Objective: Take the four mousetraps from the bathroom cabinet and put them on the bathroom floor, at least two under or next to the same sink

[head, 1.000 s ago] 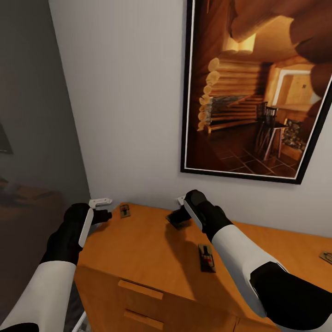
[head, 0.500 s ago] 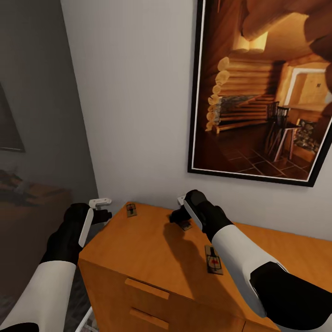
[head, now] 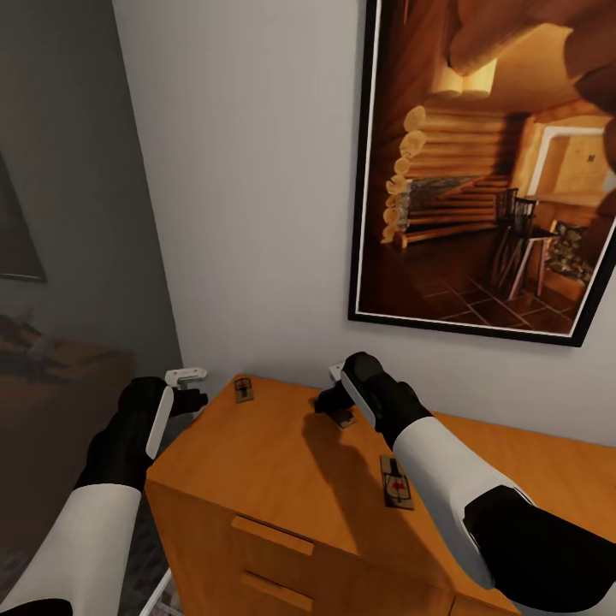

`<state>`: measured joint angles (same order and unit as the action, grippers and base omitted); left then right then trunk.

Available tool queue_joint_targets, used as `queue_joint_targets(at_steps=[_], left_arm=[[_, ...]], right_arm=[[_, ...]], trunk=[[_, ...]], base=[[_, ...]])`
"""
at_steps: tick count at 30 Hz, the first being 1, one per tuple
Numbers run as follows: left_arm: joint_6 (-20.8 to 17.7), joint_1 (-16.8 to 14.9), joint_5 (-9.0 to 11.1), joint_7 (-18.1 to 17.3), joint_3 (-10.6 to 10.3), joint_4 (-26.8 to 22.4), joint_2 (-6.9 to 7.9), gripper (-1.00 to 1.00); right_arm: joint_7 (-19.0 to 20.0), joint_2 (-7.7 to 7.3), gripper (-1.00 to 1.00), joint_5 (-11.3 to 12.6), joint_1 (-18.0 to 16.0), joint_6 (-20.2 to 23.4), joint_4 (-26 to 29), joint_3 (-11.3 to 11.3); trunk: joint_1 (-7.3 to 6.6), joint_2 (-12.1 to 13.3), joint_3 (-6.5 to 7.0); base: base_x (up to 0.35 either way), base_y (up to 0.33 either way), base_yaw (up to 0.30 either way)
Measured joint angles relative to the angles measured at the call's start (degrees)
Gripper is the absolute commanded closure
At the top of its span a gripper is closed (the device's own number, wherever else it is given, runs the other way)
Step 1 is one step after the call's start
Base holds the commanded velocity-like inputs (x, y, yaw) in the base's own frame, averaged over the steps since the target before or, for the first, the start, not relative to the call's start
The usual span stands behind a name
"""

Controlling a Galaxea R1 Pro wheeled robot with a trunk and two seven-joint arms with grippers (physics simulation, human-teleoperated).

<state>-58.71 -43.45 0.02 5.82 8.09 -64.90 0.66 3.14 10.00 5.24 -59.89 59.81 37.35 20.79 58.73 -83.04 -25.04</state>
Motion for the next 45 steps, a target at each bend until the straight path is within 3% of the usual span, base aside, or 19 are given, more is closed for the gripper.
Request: queue_joint_targets(at_steps=[45], left_arm=[[0.0,0.0,0.0,0.0,0.0,0.0,-0.10,-1.00]], right_arm=[[0.4,0.00,-1.00,0.3,0.0,0.0,0.0,0.0]], trunk=[[0.00,0.0,0.00]], base=[[0.000,-0.033,0.000]])
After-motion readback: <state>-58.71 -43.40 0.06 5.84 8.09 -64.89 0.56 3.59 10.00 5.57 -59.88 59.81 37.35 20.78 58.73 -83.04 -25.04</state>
